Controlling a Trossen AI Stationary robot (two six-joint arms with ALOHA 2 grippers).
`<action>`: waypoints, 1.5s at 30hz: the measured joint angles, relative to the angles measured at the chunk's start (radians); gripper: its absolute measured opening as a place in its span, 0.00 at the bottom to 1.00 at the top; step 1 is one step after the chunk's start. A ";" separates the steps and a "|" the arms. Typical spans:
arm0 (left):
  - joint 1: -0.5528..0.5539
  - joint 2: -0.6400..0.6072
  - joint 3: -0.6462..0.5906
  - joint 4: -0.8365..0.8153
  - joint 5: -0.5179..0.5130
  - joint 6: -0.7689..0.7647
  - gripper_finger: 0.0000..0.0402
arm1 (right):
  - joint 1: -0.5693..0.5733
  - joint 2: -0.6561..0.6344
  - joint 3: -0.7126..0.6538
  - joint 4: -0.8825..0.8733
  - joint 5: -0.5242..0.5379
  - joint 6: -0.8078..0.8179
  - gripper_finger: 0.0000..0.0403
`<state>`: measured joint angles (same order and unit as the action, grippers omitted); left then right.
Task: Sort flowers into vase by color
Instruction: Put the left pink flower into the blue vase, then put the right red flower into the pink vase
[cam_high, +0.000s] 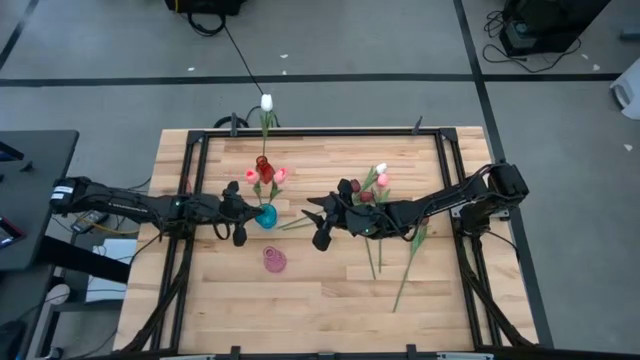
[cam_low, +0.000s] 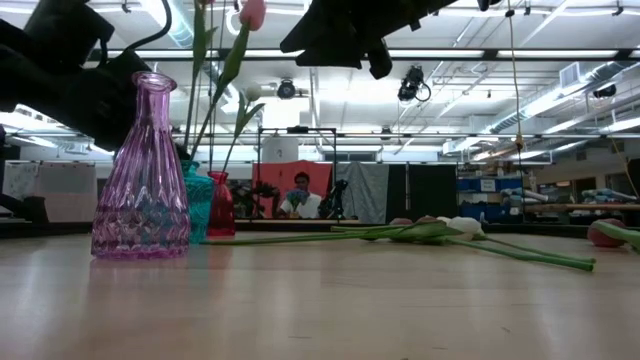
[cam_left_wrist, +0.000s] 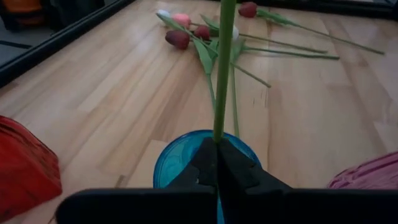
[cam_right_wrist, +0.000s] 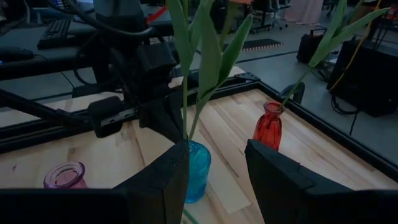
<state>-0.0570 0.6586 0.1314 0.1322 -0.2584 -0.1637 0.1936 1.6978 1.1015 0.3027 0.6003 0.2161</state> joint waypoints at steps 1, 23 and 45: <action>0.000 0.005 0.000 0.009 0.000 0.001 0.01 | 0.000 0.000 0.000 0.001 0.000 0.001 0.42; -0.005 -0.114 0.000 -0.063 -0.007 0.032 0.40 | 0.000 -0.004 0.000 -0.080 -0.019 0.055 0.42; -0.005 -0.617 0.001 -0.371 -0.027 0.123 0.45 | -0.022 -0.085 0.000 -0.537 -0.072 0.311 0.42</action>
<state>-0.0616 0.0418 0.1326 -0.2384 -0.2855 -0.0405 0.1717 1.6126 1.1015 -0.2343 0.5281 0.5273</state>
